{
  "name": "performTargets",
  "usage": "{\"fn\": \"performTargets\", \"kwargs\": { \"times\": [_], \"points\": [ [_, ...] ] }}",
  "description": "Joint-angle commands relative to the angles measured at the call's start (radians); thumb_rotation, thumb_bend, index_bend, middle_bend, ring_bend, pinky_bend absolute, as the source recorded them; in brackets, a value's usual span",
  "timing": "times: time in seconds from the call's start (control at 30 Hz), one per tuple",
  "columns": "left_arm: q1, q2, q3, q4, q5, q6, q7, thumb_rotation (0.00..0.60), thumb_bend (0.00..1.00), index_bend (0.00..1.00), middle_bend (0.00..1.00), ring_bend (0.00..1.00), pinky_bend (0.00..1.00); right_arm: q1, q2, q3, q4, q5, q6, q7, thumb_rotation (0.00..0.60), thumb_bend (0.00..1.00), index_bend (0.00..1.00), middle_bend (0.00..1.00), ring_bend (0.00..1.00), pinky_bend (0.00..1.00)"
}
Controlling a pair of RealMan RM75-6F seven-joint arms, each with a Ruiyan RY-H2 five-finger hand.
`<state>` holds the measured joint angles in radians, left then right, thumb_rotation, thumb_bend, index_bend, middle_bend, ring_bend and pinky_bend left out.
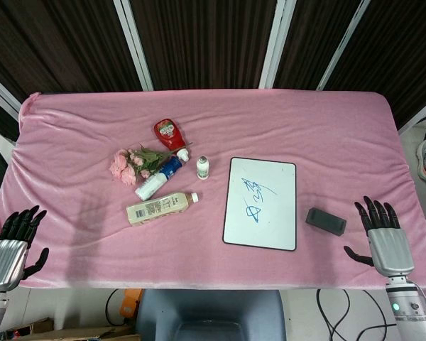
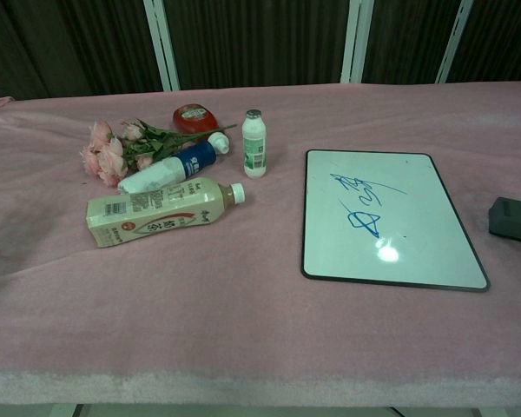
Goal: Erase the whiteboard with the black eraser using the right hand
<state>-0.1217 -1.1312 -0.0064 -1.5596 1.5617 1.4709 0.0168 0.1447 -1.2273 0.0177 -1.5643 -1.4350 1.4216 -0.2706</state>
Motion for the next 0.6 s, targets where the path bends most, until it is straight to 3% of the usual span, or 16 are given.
{"fn": "performTargets", "kwargs": {
  "times": [0.03,0.3,0.43,0.6],
  "points": [
    [0.0,0.0,0.0,0.0,0.0,0.0,0.0,0.6,0.43,0.0,0.0,0.0,0.0,0.003,0.001,0.003,0.001,0.003,-0.01,0.004,0.6,0.33,0.0,0.03,0.0,0.0],
    [-0.001,0.006,0.005,-0.001,0.008,-0.003,-0.013,0.6,0.43,0.0,0.0,0.0,0.0,0.044,-0.034,0.054,0.043,0.077,-0.096,0.048,0.6,0.33,0.01,0.03,0.0,0.0],
    [-0.003,0.011,0.008,-0.003,0.012,-0.006,-0.022,0.6,0.43,0.0,0.0,0.0,0.0,0.119,-0.084,0.104,0.118,0.174,-0.244,0.082,0.6,0.33,0.08,0.04,0.0,0.02],
    [-0.002,0.013,0.012,-0.002,0.018,-0.006,-0.023,0.6,0.43,0.0,0.0,0.0,0.0,0.173,-0.148,0.111,0.203,0.24,-0.339,0.015,0.6,0.33,0.17,0.1,0.0,0.05]
  ]
}}
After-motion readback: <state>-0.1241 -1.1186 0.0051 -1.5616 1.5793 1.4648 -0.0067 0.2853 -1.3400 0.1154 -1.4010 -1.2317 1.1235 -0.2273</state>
